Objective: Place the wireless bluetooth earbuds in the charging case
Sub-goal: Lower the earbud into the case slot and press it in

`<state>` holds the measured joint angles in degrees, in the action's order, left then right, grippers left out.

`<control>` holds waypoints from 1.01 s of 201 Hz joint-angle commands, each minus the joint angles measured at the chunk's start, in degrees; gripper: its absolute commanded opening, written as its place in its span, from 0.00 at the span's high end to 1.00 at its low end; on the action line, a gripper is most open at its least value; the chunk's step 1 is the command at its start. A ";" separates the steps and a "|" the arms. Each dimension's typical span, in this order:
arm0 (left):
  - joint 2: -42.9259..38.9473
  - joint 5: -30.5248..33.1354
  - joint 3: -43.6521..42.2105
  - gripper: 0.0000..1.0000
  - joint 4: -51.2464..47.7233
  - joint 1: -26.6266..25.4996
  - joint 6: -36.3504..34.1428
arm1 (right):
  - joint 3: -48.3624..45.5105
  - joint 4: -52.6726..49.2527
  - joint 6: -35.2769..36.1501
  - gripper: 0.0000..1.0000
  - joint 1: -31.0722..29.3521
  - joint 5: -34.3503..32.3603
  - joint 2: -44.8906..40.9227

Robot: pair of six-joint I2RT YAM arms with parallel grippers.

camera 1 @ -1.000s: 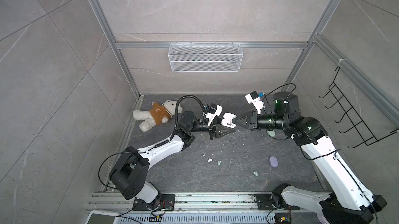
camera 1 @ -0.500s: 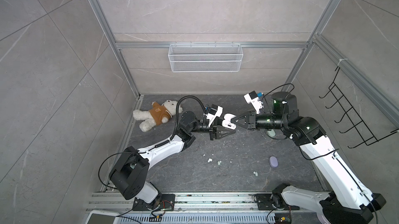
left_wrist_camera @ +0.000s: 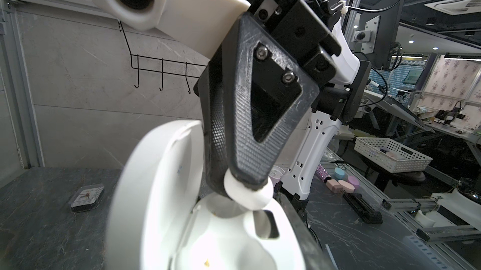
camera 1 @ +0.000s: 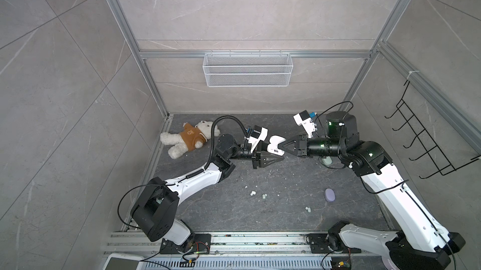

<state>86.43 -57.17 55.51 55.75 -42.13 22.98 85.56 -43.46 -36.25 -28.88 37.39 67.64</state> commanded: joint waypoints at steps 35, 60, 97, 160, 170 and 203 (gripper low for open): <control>-2.89 -0.84 1.98 0.84 4.48 -0.23 0.43 | 1.58 -1.80 0.63 0.89 -1.12 -1.58 0.76; -3.06 -0.72 1.98 0.84 4.40 -0.23 0.40 | 2.29 -3.36 1.35 0.84 -1.41 -2.49 1.09; -3.53 -0.75 1.71 0.84 4.40 -0.24 0.34 | 3.16 -4.09 1.44 0.84 -1.49 -3.68 1.32; -3.99 -0.75 1.75 0.85 4.39 -0.28 0.40 | 4.00 -5.17 1.58 0.81 -1.77 -4.72 1.82; -3.99 -0.74 1.63 0.84 4.61 -0.32 0.40 | 4.09 -5.16 1.57 0.80 -1.86 -4.77 1.92; -4.08 -0.88 1.78 0.85 4.72 -0.49 0.63 | 4.87 -5.48 1.53 0.78 -2.03 -5.36 2.23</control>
<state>85.60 -57.14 55.51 55.57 -42.13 23.07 88.86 -46.74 -36.01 -30.59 34.20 68.93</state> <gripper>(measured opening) 0.419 0.213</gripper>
